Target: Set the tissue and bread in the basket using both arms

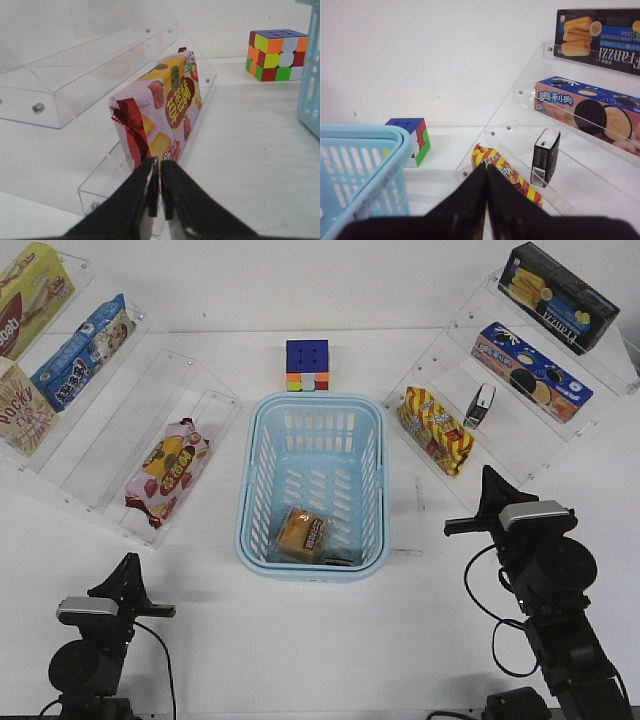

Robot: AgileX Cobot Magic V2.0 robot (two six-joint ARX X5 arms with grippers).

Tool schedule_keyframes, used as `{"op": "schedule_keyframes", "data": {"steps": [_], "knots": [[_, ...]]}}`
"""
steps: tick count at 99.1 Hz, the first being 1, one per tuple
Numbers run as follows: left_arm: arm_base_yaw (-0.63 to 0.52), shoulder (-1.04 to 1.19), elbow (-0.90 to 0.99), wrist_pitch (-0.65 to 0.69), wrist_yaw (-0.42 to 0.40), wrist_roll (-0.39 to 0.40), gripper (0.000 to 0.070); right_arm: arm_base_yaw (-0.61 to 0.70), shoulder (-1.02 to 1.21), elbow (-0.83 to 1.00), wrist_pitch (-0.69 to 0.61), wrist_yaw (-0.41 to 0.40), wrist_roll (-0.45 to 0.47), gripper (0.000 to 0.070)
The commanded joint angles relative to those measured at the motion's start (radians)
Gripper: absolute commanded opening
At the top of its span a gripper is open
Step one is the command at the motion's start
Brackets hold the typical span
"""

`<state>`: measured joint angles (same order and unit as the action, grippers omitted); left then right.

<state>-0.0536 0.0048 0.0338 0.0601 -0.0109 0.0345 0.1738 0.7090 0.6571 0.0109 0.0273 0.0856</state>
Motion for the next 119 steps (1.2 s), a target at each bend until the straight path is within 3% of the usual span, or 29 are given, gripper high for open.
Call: {"op": "schedule_keyframes", "data": {"steps": [1, 15, 29, 43, 67, 78, 84, 119], "knots": [[0.001, -0.001, -0.02, 0.016, 0.003, 0.006, 0.0001, 0.001, 0.0, 0.0, 0.01, 0.005, -0.059, 0.0], [0.001, -0.001, -0.02, 0.016, 0.003, 0.006, 0.0001, -0.021, -0.09, -0.13, 0.122, -0.006, -0.211, 0.0], [0.001, -0.001, -0.02, 0.016, 0.003, 0.006, 0.0001, -0.039, -0.243, -0.323, 0.175, -0.016, -0.274, 0.0], [0.001, -0.001, -0.02, 0.016, 0.003, 0.006, 0.0001, -0.089, -0.431, -0.502, 0.138, 0.003, -0.277, 0.0], [0.001, -0.001, -0.02, 0.016, 0.003, 0.006, 0.0001, -0.158, -0.713, -0.645, -0.068, 0.007, -0.265, 0.0], [0.001, -0.001, -0.02, 0.016, 0.003, 0.006, 0.0001, -0.161, -0.708, -0.645, -0.139, 0.011, -0.238, 0.0], [0.001, 0.0, -0.02, 0.018, 0.003, 0.006, 0.0001, -0.161, -0.707, -0.645, -0.137, 0.012, -0.205, 0.0], [0.001, 0.0, -0.02, 0.017, 0.003, 0.006, 0.0001, -0.161, -0.708, -0.645, -0.109, 0.018, -0.206, 0.0]]}}
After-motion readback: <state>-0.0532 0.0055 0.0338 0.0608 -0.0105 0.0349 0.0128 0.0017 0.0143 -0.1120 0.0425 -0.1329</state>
